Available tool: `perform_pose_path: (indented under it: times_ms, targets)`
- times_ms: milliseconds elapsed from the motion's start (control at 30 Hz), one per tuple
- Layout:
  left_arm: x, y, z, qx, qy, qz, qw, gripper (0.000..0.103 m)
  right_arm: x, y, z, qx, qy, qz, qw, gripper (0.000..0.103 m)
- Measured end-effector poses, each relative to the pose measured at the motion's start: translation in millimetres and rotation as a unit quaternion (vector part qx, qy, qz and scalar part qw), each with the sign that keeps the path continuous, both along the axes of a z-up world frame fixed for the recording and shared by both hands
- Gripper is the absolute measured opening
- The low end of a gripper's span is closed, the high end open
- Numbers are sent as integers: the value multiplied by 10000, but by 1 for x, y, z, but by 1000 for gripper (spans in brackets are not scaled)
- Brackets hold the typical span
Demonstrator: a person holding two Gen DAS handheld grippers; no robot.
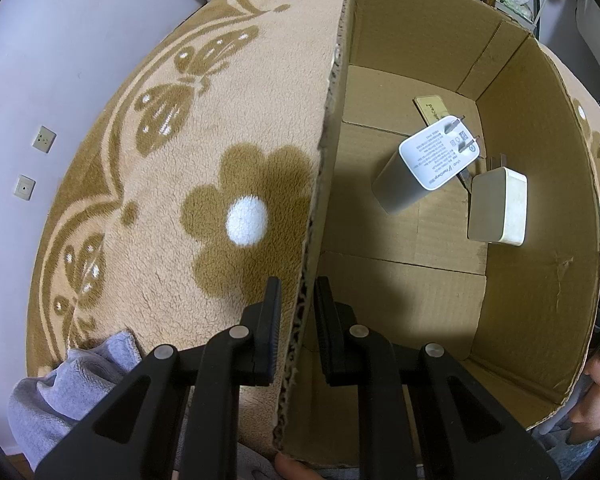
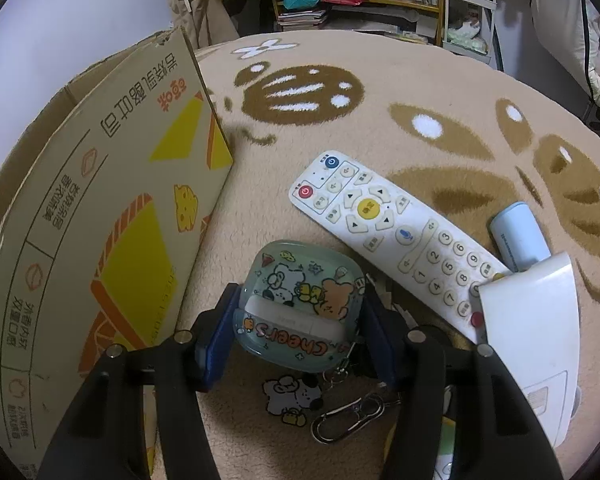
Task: Organize rigid objects
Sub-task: 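Move the right gripper back and grasp the green-and-white round case, then carry the round case over the box and open the right gripper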
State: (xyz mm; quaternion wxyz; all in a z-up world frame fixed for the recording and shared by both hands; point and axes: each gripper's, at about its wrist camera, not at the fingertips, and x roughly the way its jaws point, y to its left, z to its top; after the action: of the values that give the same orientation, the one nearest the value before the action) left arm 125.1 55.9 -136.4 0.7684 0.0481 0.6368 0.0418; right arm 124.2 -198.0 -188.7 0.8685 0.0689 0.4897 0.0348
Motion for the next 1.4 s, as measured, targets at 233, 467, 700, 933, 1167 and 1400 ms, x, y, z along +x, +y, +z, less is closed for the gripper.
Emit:
perform_pose_path:
  times_ms: [233,467,700,933,1167,1400]
  targets:
    - [-1,-1,0,12,-7,-4,10000,16,-2,-2,3,64,-17,-75,9999,62]
    - [-2,-1,2,18,-8,-9,10000,16,-7,-5,15,175,-189,-123,9996,62]
    - [-1,-2,2,17,-10,-7,10000,16,-10,-5,30,238,-390,-145,9989,62]
    - [0,0,2,13,-6,-4,10000,16,-11,-5,49,326,-624,-137,9974,62]
    - [0,0,0,37,3,-15,10000,16,-14,-4,77,422,-988,-94,9942,62]
    - [0,-1,0,42,6,-18,10000,16,-14,12,111,477,-1411,141,9887,62]
